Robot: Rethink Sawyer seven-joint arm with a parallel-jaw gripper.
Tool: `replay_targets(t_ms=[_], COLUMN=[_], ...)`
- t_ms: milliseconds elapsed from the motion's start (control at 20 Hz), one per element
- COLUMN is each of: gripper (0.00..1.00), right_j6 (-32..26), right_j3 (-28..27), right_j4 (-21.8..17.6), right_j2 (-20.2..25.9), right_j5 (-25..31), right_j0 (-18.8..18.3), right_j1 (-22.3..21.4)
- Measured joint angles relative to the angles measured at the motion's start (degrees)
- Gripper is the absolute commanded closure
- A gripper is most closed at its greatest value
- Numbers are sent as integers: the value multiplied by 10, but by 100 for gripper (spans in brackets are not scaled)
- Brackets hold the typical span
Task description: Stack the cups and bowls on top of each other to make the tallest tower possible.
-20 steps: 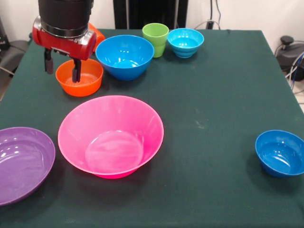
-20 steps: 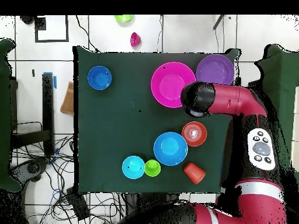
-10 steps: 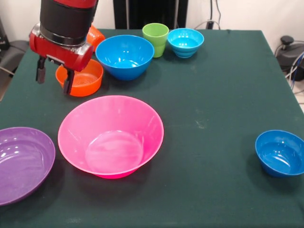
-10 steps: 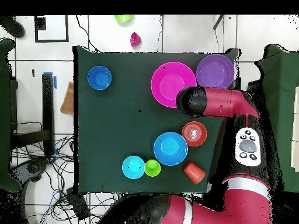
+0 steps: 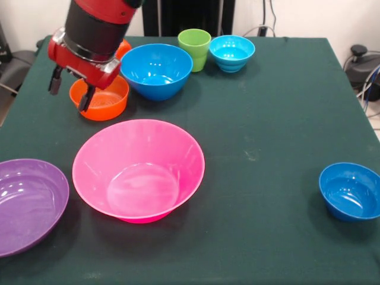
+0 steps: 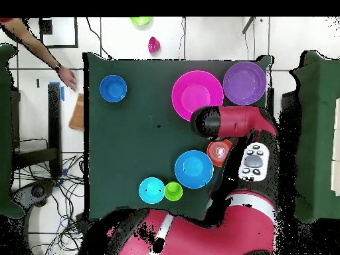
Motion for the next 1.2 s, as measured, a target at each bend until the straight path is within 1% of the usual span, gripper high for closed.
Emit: replay_targets(t_ms=[150,350,400,550,700,750,950,1200], gripper=[0,0,0,0,0,0,0,0], right_j6=[12,12,12,12,12,12,12,12], right_j3=[4,14,18,25,28,29,29,22], right_j4=[5,22,28,29,29,29,29,22], right_j2=[1,34,49,73,85,93,97,70], right_j5=[0,0,0,-8,-18,-25,-26,-27], right_j0=[6,-22,-39,-71,-90,-103,-110,-79], right_j1=[-3,-13,-16,-16,-12,-8,-5,8])
